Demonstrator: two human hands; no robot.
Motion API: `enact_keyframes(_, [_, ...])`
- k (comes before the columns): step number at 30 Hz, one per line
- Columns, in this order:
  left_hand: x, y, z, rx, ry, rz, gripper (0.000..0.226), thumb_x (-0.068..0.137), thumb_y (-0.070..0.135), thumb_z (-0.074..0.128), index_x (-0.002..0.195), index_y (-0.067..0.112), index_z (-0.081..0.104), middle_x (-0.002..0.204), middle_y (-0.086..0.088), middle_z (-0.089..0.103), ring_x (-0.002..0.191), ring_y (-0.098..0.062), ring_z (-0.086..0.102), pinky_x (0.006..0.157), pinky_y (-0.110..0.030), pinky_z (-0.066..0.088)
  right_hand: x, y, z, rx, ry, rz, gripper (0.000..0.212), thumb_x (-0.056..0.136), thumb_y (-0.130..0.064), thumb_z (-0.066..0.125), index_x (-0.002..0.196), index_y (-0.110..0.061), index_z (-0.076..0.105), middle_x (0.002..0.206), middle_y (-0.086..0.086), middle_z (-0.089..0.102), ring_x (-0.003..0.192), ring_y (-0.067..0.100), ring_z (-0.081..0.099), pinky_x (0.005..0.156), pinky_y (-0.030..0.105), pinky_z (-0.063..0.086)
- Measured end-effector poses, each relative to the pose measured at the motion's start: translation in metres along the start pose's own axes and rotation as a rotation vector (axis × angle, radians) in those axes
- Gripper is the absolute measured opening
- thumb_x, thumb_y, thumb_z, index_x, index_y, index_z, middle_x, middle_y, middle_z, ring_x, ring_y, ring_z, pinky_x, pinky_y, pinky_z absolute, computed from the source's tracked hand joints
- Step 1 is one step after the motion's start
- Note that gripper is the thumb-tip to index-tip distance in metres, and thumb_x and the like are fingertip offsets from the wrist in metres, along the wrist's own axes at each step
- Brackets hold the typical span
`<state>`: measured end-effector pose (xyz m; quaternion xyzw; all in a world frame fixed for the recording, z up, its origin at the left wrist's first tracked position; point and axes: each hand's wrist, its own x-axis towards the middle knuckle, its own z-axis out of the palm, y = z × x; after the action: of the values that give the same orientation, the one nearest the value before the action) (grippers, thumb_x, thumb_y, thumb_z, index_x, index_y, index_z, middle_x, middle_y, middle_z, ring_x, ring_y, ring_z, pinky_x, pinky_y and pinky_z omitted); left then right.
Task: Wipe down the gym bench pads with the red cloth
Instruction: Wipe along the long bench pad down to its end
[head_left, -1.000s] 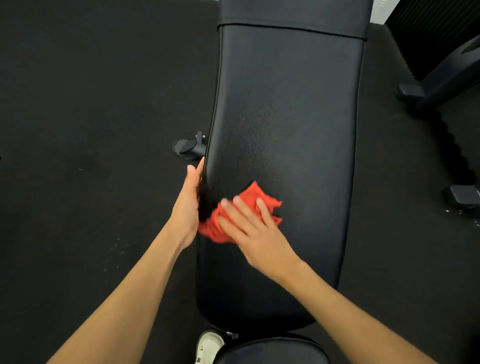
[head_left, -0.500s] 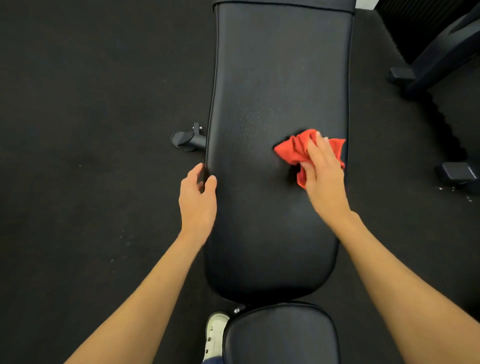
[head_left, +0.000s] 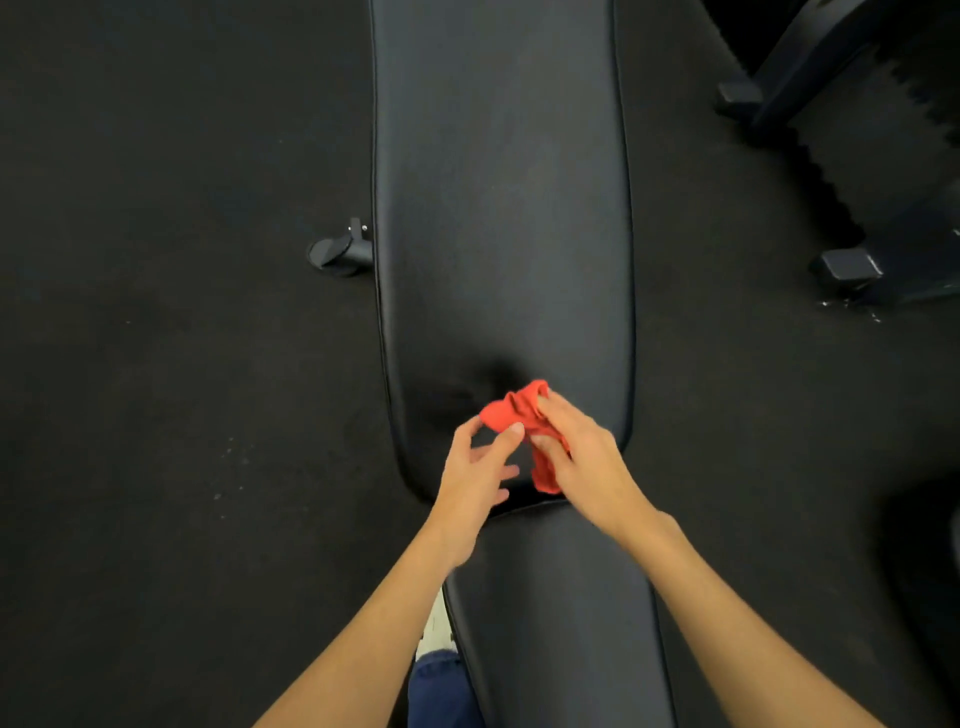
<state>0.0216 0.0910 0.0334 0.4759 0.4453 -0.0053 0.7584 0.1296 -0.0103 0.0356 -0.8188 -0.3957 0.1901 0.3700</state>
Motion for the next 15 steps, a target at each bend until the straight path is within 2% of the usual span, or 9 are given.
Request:
enact_keyframes(1, [0.000,-0.011,0.002,-0.020,0.010,-0.045,0.032,0.093,0.044,0.065,0.120,0.029,0.057,0.109,0.006,0.071,0.099,-0.013,0.069,0.083,-0.031,0.053,-0.015,0.010,0.003,-0.035,-0.036,0.045,0.048,0.091,0.002,0.052,0.136,-0.013,0.052,0.135,-0.011,0.047,0.123,0.000,0.044,0.101,0.005,0.024])
enact_keyframes(3, [0.002,-0.032,0.006,0.009,0.031,-0.108,0.014,0.097,0.033,0.064,0.105,0.022,0.064,0.103,0.002,0.074,0.092,-0.013,0.069,0.079,-0.029,0.051,-0.042,0.029,0.009,-0.130,-0.128,0.161,0.050,0.095,-0.004,0.050,0.141,-0.020,0.046,0.148,-0.005,0.040,0.131,0.020,0.041,0.109,0.027,0.031])
enact_keyframes(5, [0.004,-0.052,0.008,0.069,0.039,-0.151,0.008,0.099,0.025,0.062,0.095,0.019,0.066,0.098,-0.001,0.074,0.086,-0.012,0.067,0.073,-0.026,0.050,-0.063,0.044,0.015,-0.211,-0.206,0.213,0.050,0.097,-0.008,0.049,0.144,-0.022,0.042,0.154,-0.002,0.032,0.137,0.023,0.034,0.111,0.040,0.029])
enact_keyframes(9, [0.001,-0.088,0.012,0.205,0.049,-0.226,0.012,0.099,0.019,0.060,0.088,0.016,0.065,0.087,-0.001,0.071,0.074,-0.009,0.064,0.065,-0.022,0.048,-0.092,0.062,0.025,-0.366,-0.319,0.191,0.049,0.099,-0.010,0.046,0.146,-0.020,0.038,0.157,0.000,0.026,0.140,0.022,0.027,0.115,0.028,0.016])
enact_keyframes(13, [0.000,-0.108,0.014,0.361,0.129,-0.240,0.013,0.096,0.018,0.062,0.095,0.007,0.069,0.076,0.001,0.067,0.064,-0.009,0.061,0.056,-0.019,0.046,-0.103,0.067,0.036,-0.452,-0.370,0.149,0.048,0.100,-0.015,0.045,0.146,-0.025,0.037,0.157,-0.007,0.022,0.142,0.013,0.021,0.115,0.031,0.018])
enact_keyframes(15, [0.001,-0.109,0.016,0.416,0.165,-0.215,0.014,0.095,0.017,0.062,0.090,0.006,0.068,0.072,-0.001,0.066,0.061,-0.012,0.060,0.057,-0.022,0.047,-0.102,0.068,0.038,-0.459,-0.361,0.158,0.050,0.098,-0.015,0.047,0.146,-0.025,0.037,0.157,-0.007,0.024,0.142,0.013,0.021,0.114,0.032,0.019])
